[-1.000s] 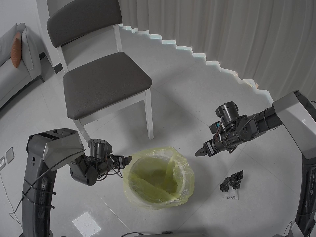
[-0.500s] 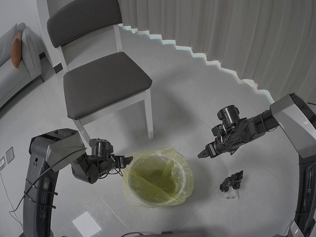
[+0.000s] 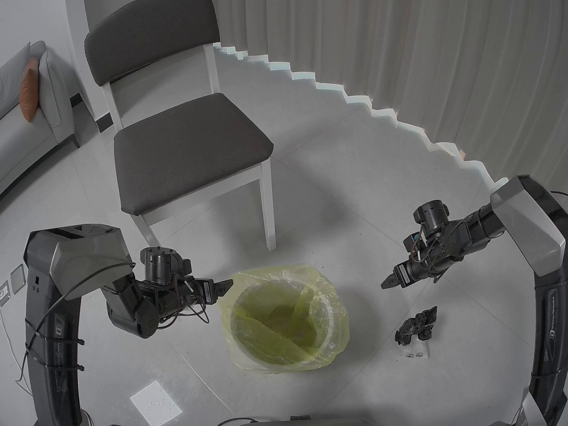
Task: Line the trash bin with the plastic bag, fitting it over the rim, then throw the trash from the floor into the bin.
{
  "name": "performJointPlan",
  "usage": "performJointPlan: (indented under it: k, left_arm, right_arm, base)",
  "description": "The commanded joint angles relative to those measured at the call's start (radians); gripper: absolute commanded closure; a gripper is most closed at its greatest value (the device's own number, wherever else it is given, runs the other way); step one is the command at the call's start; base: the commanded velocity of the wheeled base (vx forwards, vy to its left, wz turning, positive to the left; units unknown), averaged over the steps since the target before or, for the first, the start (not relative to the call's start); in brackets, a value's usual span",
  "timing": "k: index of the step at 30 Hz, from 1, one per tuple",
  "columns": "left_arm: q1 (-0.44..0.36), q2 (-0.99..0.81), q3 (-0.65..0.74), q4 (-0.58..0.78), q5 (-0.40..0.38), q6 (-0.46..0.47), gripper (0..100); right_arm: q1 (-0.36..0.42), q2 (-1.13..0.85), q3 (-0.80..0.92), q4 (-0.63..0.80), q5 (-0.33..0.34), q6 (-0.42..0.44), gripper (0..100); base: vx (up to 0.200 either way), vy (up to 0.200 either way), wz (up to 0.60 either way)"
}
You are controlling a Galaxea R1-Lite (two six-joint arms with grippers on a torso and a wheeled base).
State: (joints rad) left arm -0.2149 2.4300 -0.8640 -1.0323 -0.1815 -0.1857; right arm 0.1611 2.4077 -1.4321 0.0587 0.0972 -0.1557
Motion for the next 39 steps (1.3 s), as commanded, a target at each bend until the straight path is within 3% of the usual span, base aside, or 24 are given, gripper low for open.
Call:
performJointPlan:
  k: [1,6,16,25,34,39]
  left_arm:
    - [-0.006,-0.095,0.057,-0.020,-0.006,0.002,0]
    - [-0.027,-0.111,0.119,-0.130,-0.007,0.006,0]
    - [-0.031,-0.089,0.172,-0.290,-0.004,0.000,0]
    - [-0.037,-0.080,0.183,-0.308,0.004,-0.001,0]
    - [-0.050,-0.074,0.200,-0.308,0.014,0.002,0]
    - [-0.057,-0.068,0.235,-0.385,0.008,0.008,0]
  right_arm:
    - [-0.057,0.068,-0.005,-0.013,-0.001,-0.008,0]
    - [-0.087,0.093,-0.007,-0.054,0.001,-0.013,0]
    - [-0.124,0.143,-0.059,-0.056,0.002,-0.013,0]
    - [-0.153,0.208,-0.123,-0.051,-0.001,-0.019,0]
    - [-0.164,0.263,-0.287,0.046,-0.001,-0.010,0]
    - [-0.164,0.298,-0.343,0.047,-0.001,-0.007,0]
  base:
    - [0.000,0.000,0.00]
    - [0.000,-0.120,0.00]
    - [-0.200,-0.060,0.00]
    - [-0.044,0.000,0.00]
    - [0.000,0.000,0.00]
    - [0.000,0.000,0.00]
